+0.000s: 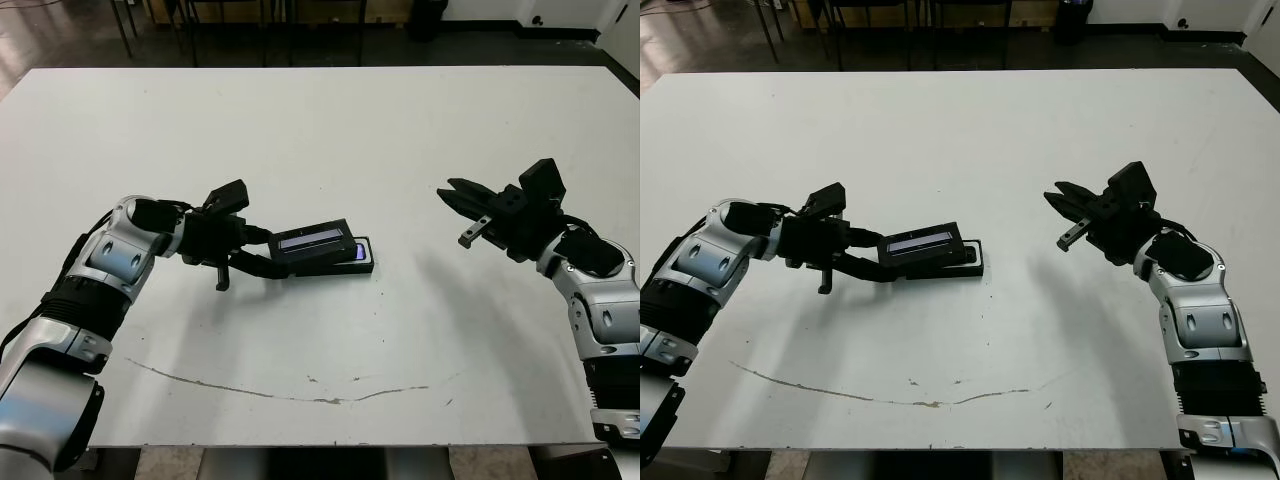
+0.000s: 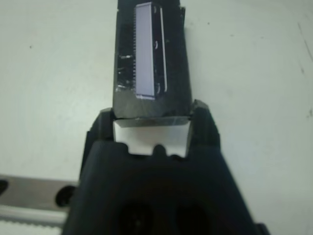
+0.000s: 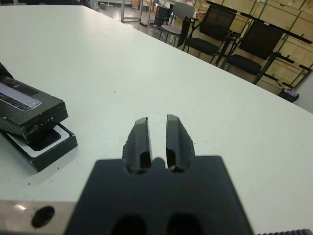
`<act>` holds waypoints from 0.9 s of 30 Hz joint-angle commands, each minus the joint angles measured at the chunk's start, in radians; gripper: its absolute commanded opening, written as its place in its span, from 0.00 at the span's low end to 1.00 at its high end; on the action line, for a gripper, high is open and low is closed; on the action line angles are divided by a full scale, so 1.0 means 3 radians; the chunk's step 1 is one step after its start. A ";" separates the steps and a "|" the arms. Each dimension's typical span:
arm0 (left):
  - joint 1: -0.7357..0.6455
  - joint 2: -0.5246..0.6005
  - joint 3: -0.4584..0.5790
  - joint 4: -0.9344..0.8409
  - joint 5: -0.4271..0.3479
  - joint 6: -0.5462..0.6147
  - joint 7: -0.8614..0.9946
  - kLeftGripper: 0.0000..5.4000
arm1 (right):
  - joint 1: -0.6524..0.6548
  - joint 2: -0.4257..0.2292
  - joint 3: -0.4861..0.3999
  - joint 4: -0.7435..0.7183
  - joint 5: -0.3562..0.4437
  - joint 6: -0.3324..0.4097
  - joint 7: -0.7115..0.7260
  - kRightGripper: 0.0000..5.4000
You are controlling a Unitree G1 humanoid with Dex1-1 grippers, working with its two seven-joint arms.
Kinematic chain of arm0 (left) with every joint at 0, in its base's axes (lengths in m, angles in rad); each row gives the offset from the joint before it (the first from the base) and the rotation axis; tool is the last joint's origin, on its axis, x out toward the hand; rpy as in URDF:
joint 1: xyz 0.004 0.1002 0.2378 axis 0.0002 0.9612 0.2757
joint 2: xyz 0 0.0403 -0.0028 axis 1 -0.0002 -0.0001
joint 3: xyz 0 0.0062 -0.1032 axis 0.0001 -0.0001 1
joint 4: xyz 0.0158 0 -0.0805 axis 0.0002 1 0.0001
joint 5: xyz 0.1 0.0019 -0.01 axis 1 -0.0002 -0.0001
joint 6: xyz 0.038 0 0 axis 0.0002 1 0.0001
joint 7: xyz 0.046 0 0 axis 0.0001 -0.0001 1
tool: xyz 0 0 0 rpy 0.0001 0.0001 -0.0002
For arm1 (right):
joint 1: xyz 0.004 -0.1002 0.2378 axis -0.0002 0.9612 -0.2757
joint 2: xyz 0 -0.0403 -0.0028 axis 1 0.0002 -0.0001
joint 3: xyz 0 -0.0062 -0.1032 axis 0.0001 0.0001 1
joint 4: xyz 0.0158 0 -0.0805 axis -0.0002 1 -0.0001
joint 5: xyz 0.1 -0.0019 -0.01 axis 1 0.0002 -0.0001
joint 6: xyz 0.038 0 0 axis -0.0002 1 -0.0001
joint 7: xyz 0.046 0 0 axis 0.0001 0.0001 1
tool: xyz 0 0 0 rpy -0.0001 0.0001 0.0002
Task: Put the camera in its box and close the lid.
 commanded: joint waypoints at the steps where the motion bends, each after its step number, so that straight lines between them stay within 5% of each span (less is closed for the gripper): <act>1: -0.0002 -0.0043 -0.0075 0.0025 0.0099 -0.0014 0.0015 0.16 | -0.0015 -0.0060 0.0012 0.0039 -0.0001 0.0032 0.0041 0.00; 27: -0.0211 -0.0075 -0.0314 0.0340 0.0517 -0.0192 -0.0029 0.14 | 0.0000 -0.0092 0.0006 -0.0003 0.0002 0.0052 0.0080 0.00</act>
